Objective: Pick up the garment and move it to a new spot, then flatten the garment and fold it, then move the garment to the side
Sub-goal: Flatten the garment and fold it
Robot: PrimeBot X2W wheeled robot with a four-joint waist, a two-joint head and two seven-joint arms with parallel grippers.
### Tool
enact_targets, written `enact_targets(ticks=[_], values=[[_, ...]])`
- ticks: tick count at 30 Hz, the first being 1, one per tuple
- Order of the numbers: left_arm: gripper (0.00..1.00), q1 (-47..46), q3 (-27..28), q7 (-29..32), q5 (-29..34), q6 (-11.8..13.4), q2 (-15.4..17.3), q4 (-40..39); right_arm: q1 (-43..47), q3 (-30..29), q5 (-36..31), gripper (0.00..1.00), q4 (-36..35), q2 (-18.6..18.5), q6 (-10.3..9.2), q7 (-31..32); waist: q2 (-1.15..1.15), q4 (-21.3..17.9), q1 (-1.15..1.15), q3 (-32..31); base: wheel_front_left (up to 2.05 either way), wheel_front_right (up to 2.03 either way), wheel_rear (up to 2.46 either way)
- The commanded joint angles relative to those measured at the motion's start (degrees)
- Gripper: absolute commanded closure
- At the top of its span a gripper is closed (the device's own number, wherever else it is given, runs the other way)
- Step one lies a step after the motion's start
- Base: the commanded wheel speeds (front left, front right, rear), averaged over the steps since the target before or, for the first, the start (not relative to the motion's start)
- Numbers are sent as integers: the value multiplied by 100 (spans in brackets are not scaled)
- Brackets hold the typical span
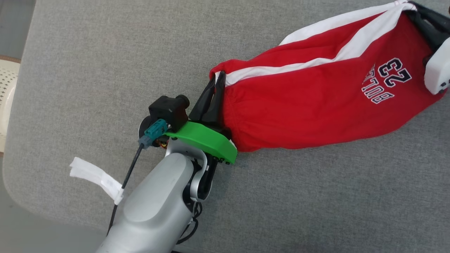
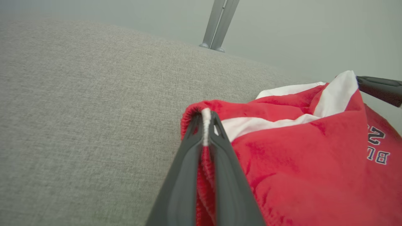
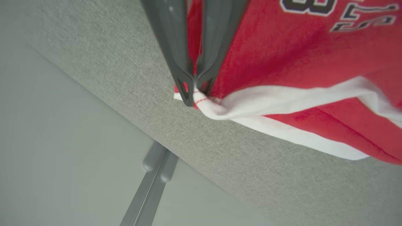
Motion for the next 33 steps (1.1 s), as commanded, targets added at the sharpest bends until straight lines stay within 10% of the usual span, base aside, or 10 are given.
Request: enact_targets(ticks=[1, 2, 3, 18, 26, 27, 28, 33], values=[[0, -187, -4, -36, -137, 59, -1, -4, -219, 6, -80, 43, 143, 19, -8, -146, 0, 230, 0, 293, 0, 0, 0], [0, -253, -53, -46, -50, 93, -1, 38, -280, 14, -101, 4, 241, 53, -8, -204, 0, 213, 0, 306, 0, 0, 0], [0, -292, -72, -53, -61, 131, -2, 65, -361, 6, -153, 0, 366, 84, -8, -252, 0, 184, 0, 327, 0, 0, 0], [0, 1279, 741, -49, 1228, 551, 100, -1354, 380, -944, 135, 0, 88, 724, -7, 1101, 0, -433, 0, 190, 0, 0, 0], [0, 1886, 860, -50, 1770, 375, 14, -1601, 1006, -1405, -180, 0, -86, 1196, 10, 2269, 0, -242, 0, 189, 0, 0, 0], [0, 1926, 901, -50, 1799, 365, 8, -1633, 1097, -1491, -108, 64, -131, 1258, 13, 2348, 0, -231, 0, 164, 0, 0, 0], [0, 1944, 916, -50, 1850, 354, 5, -1641, 1152, -1588, -72, 100, -159, 1301, 13, 2405, 0, -235, 0, 133, 0, 0, 0], [0, 2209, 1091, -50, 2019, 249, 2, -1629, 1405, -2362, 105, 100, -173, 1413, -9, 2503, 0, -499, 0, -250, 0, 0, 0]])
